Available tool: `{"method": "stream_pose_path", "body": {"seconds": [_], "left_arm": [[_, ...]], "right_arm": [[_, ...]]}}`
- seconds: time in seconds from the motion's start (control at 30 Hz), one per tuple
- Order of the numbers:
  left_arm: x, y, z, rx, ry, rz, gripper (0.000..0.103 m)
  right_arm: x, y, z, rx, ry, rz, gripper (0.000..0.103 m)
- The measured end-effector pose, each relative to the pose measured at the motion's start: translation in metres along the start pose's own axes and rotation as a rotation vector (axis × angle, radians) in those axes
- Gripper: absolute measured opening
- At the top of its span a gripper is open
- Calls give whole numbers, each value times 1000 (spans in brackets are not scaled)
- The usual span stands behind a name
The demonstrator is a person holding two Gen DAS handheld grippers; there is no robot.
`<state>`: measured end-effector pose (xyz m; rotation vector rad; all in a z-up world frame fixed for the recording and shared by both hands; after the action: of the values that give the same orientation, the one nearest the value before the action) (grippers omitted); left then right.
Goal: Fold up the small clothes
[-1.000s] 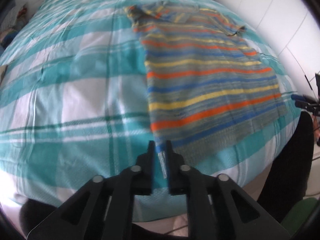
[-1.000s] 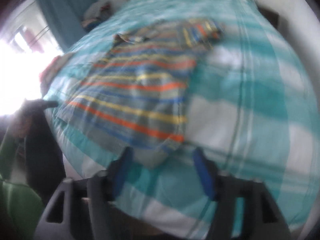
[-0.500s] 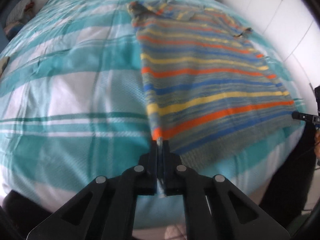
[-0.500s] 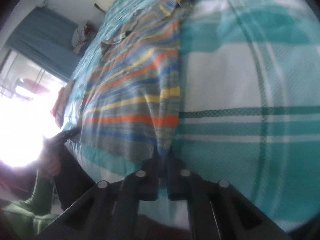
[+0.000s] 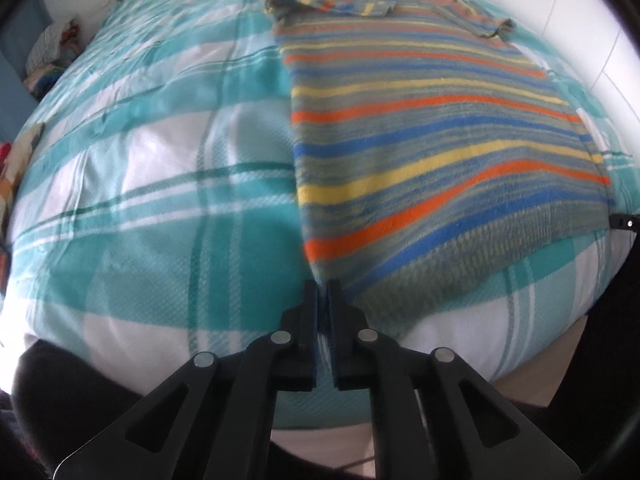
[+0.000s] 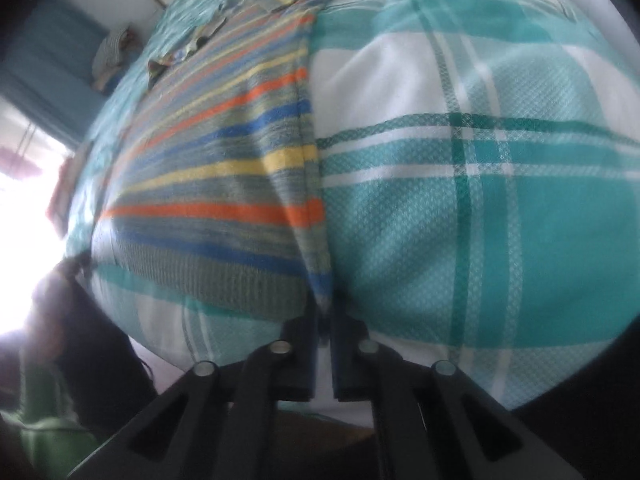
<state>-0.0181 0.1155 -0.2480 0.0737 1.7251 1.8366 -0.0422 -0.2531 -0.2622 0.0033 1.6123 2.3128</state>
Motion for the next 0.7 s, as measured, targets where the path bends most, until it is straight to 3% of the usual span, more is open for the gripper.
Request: {"method": "stream_pose_path", "body": {"seconds": [0.07,0.13,0.2,0.27,0.3,0.33,0.4,0.47,0.57,0.63,0.7], "left_arm": [[5,14,8,-25,-3,13,12],[8,33,18,-73,-3,-15,17],[-7,58,27,-107,12,-86,29],[-38,80,30,-103,47,-196,45],[-54,85,26,-80,58,-246,50],[-72,88,19,-48,65,-298,62],[-98,83,4,-20,68,-377,71],[-119,61,-15,-19,50,-405,72],[-129,13,-41,-41,5,-377,72],[-121,-16,-52,-63,-37,-338,72],[-113,-27,-58,-83,-59,-325,71]], "right_arm": [[8,9,-8,18,4,55,11],[8,26,-25,114,37,59,14],[-9,56,-30,260,122,-16,16],[-49,93,-17,366,214,-130,24],[-69,108,-8,378,250,-181,45],[-91,119,9,373,287,-234,80],[-141,133,57,303,375,-361,103],[-185,125,102,242,452,-421,102],[-249,70,148,184,493,-384,99],[-275,29,160,157,475,-326,82],[-292,-20,169,141,457,-262,74]]}}
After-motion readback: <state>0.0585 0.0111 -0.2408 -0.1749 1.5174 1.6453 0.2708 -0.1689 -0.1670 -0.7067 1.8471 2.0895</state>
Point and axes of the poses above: each gripper's, at about its wrist camera, not at the fingertips, and y roughly against the way its jaws point, z to its left, x to its underside, the point moved 10 cm from there along -y, roughly the way its jaws point, and after that the axes turned 11 degrees about -y, right-handed, at the moved point
